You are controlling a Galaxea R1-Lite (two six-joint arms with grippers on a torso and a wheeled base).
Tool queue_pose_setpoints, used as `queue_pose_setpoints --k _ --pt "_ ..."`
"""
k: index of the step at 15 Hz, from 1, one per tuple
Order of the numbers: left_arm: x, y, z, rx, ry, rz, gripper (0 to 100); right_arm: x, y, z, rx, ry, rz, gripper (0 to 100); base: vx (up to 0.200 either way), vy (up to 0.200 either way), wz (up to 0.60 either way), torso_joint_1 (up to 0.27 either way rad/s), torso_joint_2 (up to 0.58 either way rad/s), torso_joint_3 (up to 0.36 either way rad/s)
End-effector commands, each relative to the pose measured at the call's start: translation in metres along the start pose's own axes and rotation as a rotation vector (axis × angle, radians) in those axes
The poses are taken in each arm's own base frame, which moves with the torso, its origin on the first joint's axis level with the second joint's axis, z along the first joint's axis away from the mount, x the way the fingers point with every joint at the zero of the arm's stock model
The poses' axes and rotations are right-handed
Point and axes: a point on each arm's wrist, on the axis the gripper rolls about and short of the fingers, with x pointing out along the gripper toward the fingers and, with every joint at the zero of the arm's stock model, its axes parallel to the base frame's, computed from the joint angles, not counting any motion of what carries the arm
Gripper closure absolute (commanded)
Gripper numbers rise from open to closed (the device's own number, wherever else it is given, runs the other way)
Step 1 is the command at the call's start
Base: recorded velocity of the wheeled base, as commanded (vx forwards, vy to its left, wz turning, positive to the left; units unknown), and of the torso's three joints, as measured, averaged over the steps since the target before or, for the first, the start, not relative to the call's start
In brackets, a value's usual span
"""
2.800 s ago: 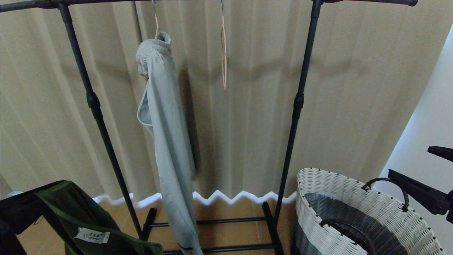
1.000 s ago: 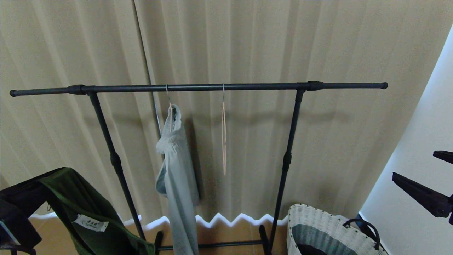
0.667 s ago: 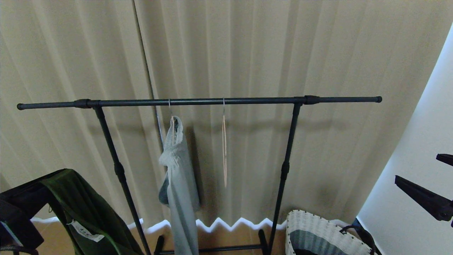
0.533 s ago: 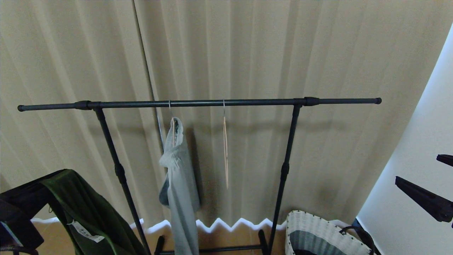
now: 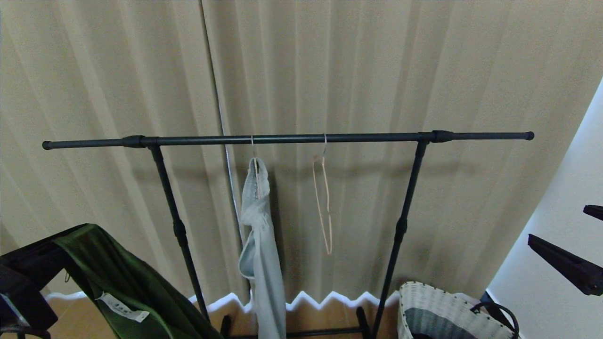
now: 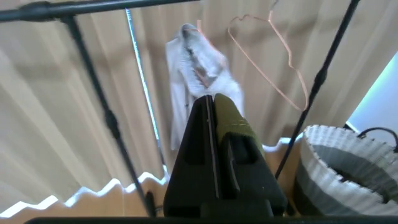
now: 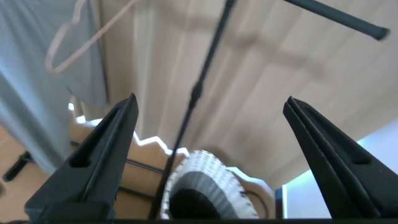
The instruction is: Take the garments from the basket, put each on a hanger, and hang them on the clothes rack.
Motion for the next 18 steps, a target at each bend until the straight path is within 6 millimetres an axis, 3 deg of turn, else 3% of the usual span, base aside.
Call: queue_pose_setpoints --k 1,8,18 --pt "0.0000 0.0000 0.0000 0.000 -0.001 0.000 100 0.0005 0.0001 -0.0002 0.000 0.002 0.001 0 0.000 0.200 0.00 -0.002 0.01 0.002" --pt "0.0000 0.0000 -0.0004 0.000 0.001 0.000 100 0.0005 0.0001 -0.0002 0.000 0.002 0.001 0 0.000 0.200 0.00 0.004 0.00 0.004" --pt "0.0013 -0.0003 -0.0019 -0.002 0.011 -0.002 100 0.0040 0.0018 -0.0081 -0.030 0.039 0.015 0 0.000 0.000 0.00 0.000 0.00 0.000"
